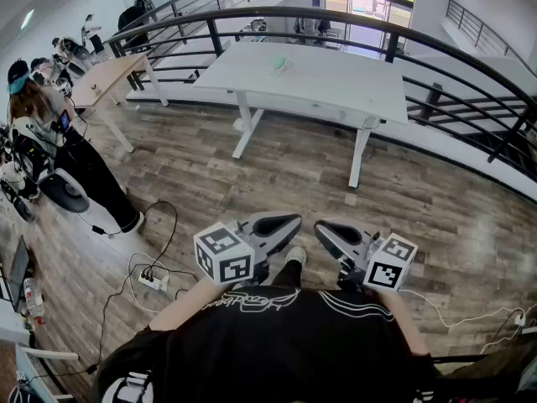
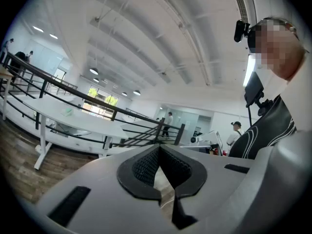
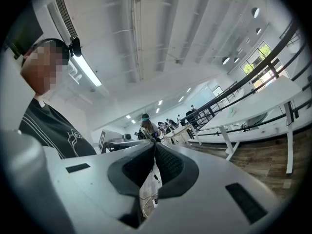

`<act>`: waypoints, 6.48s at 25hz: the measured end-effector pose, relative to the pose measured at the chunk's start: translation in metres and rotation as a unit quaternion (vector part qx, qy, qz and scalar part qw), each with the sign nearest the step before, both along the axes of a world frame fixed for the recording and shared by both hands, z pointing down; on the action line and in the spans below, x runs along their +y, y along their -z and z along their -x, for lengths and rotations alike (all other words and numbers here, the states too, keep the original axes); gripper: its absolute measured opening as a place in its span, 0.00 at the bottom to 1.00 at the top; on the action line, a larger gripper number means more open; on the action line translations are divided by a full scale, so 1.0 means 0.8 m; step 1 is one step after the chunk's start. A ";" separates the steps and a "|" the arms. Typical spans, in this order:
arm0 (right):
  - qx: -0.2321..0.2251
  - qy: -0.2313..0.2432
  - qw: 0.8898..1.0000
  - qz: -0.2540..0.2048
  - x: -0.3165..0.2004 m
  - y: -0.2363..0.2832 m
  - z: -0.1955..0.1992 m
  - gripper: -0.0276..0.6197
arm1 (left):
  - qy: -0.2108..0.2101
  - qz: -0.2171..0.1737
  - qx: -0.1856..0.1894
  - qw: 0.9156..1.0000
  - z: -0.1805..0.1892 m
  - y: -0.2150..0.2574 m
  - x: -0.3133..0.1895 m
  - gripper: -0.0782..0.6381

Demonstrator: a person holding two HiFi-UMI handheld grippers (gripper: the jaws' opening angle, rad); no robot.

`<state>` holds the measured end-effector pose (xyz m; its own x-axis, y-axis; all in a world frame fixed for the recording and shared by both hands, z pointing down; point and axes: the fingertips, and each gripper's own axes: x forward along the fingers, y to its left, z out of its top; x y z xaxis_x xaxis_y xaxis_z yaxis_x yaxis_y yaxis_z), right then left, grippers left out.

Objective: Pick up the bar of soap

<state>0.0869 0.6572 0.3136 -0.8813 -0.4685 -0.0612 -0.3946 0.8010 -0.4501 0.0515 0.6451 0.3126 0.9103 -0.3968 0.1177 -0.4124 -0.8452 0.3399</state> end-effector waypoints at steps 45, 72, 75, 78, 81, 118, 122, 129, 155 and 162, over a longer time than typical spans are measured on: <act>0.014 0.011 1.000 0.018 -0.208 -0.015 0.093 0.07 | 0.018 0.008 0.030 0.999 0.091 -0.013 -0.199 0.12; 0.044 -0.007 0.998 0.054 -0.548 -0.033 0.259 0.07 | 0.008 0.022 0.033 0.999 0.258 -0.032 -0.552 0.12; 0.044 0.001 0.997 0.063 -0.555 -0.040 0.272 0.07 | 0.014 0.031 0.035 0.999 0.269 -0.041 -0.563 0.12; 0.044 0.005 0.997 0.061 -0.559 -0.037 0.279 0.07 | 0.017 0.032 0.036 0.999 0.274 -0.042 -0.567 0.12; 0.048 0.008 0.997 0.054 -0.563 -0.035 0.280 0.07 | 0.019 0.030 0.036 0.999 0.275 -0.042 -0.572 0.12; 0.011 0.052 0.996 0.068 -1.065 -0.065 0.119 0.07 | 0.078 0.040 -0.029 0.996 0.118 -0.078 -1.057 0.12; 0.008 0.051 0.996 0.072 -1.104 -0.074 0.095 0.07 | 0.072 0.040 -0.039 0.996 0.092 -0.086 -1.092 0.12; 0.007 0.046 0.996 0.070 -1.130 -0.079 0.084 0.07 | 0.076 0.038 -0.053 0.995 0.089 -0.096 -1.114 0.12; 0.007 0.009 0.996 0.087 -1.184 -0.105 0.051 0.07 | 0.063 0.045 -0.103 0.992 0.070 -0.133 -1.176 0.12; 0.001 0.007 0.994 0.109 -1.205 -0.126 0.051 0.07 | 0.060 0.056 -0.125 0.989 0.070 -0.156 -1.210 0.16</act>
<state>0.0457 -0.3066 0.4141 -0.8883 -0.4574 0.0424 -0.3847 0.6902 -0.6129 -0.0045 -0.3226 0.4377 0.7941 -0.4728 0.3819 -0.5910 -0.7475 0.3033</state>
